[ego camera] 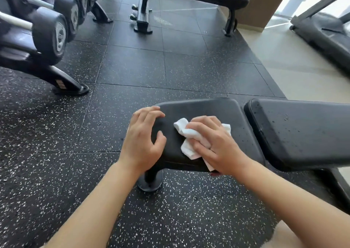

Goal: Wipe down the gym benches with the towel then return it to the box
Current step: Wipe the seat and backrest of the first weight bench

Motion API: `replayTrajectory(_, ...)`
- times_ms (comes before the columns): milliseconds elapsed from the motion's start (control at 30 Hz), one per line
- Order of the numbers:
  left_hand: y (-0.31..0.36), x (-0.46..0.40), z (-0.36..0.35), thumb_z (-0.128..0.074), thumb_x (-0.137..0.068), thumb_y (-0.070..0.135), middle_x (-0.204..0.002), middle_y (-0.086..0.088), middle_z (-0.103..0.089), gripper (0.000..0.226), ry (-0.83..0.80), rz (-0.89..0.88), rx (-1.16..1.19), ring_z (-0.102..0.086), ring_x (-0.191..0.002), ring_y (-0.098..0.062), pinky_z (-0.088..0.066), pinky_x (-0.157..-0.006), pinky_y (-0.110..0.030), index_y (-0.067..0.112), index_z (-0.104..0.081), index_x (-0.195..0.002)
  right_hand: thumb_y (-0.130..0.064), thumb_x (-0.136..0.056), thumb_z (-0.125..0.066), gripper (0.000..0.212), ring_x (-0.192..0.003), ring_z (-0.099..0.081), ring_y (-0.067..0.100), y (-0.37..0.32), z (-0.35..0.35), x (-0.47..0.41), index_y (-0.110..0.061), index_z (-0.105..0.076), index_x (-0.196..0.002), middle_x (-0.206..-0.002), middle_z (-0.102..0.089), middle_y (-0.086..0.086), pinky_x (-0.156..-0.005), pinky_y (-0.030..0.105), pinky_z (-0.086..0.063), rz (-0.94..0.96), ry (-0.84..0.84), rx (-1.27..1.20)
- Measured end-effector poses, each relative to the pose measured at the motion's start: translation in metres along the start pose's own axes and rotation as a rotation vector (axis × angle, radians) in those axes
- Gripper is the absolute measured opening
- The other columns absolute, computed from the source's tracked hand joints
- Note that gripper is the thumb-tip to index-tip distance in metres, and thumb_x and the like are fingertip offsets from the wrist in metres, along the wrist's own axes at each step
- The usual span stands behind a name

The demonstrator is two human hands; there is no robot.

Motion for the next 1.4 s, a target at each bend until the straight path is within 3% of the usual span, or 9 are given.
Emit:
replayTrajectory(100,-0.004,-0.003,-0.001,-0.055,-0.088,0.017,-0.145,0.002,-0.055,0.038,-0.035,0.009,-0.007,-0.04,-0.14,-0.022,-0.031,-0.121,-0.034,0.015,-0.068,-0.124,-0.025,-0.101,-0.061,0.03,-0.122,-0.049,0.023,0.004,0.007,0.045,-0.021,-0.066,-0.13,-0.132,-0.056,-0.008,-0.104,0.041,-0.04,0.044,0.022,0.074)
replayTrajectory(233,-0.004,-0.006,-0.002,-0.055,-0.085,0.015,-0.142,0.001,-0.056,0.039,-0.025,0.02,-0.001,-0.043,-0.137,-0.023,-0.033,-0.119,-0.035,0.015,-0.07,-0.121,-0.034,-0.106,-0.055,0.038,-0.124,-0.055,0.031,-0.012,-0.006,0.058,-0.02,-0.066,-0.139,-0.137,-0.06,0.002,-0.114,0.029,-0.024,0.146,0.06,0.224)
replayTrajectory(333,-0.005,-0.008,-0.003,-0.054,-0.083,0.013,-0.14,0.0,-0.057,0.039,-0.015,0.02,-0.008,-0.045,-0.134,-0.024,-0.031,-0.117,-0.028,0.015,-0.071,-0.118,-0.036,-0.109,-0.054,0.041,-0.131,-0.051,0.035,-0.03,-0.026,0.057,-0.024,-0.06,-0.147,-0.146,-0.053,0.008,-0.111,0.048,-0.038,0.275,0.005,0.225)
replayTrajectory(467,-0.008,-0.012,-0.002,-0.056,-0.084,0.013,-0.137,0.001,-0.058,0.036,-0.025,0.044,0.019,-0.047,-0.13,-0.024,-0.025,-0.114,-0.015,0.017,-0.073,-0.115,-0.02,-0.103,-0.064,0.043,-0.134,-0.051,0.036,-0.054,-0.047,0.049,-0.023,-0.06,-0.146,-0.15,-0.051,0.009,-0.109,0.051,-0.041,0.439,0.015,0.291)
replayTrajectory(567,-0.008,-0.012,0.0,-0.057,-0.086,0.014,-0.135,0.001,-0.058,0.034,-0.032,0.035,0.024,-0.047,-0.13,-0.023,-0.027,-0.115,-0.018,0.016,-0.074,-0.115,-0.006,-0.104,-0.056,0.044,-0.131,-0.054,0.036,-0.059,-0.048,0.042,-0.02,-0.061,-0.145,-0.145,-0.059,0.01,-0.105,0.049,-0.043,0.536,0.055,0.346)
replayTrajectory(700,-0.006,-0.013,0.001,-0.058,-0.086,0.013,-0.134,-0.002,-0.059,0.033,-0.042,0.003,-0.005,-0.048,-0.13,-0.026,-0.029,-0.116,-0.022,0.015,-0.074,-0.114,-0.006,-0.107,-0.049,0.047,-0.138,-0.048,0.035,-0.041,-0.038,0.054,-0.02,-0.053,-0.152,-0.154,-0.05,0.007,-0.11,0.048,-0.038,0.653,0.002,0.392)
replayTrajectory(867,-0.006,-0.015,0.0,-0.056,-0.083,0.014,-0.13,-0.003,-0.058,0.033,-0.036,0.011,0.01,-0.048,-0.127,-0.027,-0.032,-0.112,-0.023,0.015,-0.072,-0.111,-0.008,-0.106,-0.05,0.055,-0.145,-0.041,0.034,0.007,-0.009,0.08,-0.025,-0.044,-0.158,-0.156,-0.041,0.006,-0.114,0.053,-0.039,0.53,-0.08,0.375)
replayTrajectory(967,-0.006,-0.016,0.0,-0.056,-0.082,0.014,-0.129,-0.002,-0.058,0.033,-0.034,0.022,0.009,-0.048,-0.126,-0.027,-0.036,-0.112,-0.028,0.016,-0.072,-0.111,-0.02,-0.109,-0.049,0.05,-0.147,-0.039,0.033,0.024,0.002,0.084,-0.028,-0.042,-0.158,-0.159,-0.039,0.005,-0.115,0.056,-0.039,0.408,-0.127,0.291)
replayTrajectory(1400,-0.009,-0.017,0.001,-0.053,-0.078,0.013,-0.126,-0.003,-0.06,0.035,-0.015,0.037,0.024,-0.051,-0.123,-0.029,-0.03,-0.108,-0.017,0.015,-0.074,-0.107,-0.053,-0.098,-0.064,0.066,-0.144,-0.039,0.02,-0.015,-0.02,0.041,-0.022,-0.049,-0.153,-0.153,-0.047,-0.004,-0.119,0.036,-0.029,0.06,-0.039,0.162)
Point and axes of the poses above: each hand's wrist, its own x-axis away from the middle knuckle, its own z-axis out of the back of the hand, y = z × x, the point moved 7 cm from there along -x, towards the middle knuckle
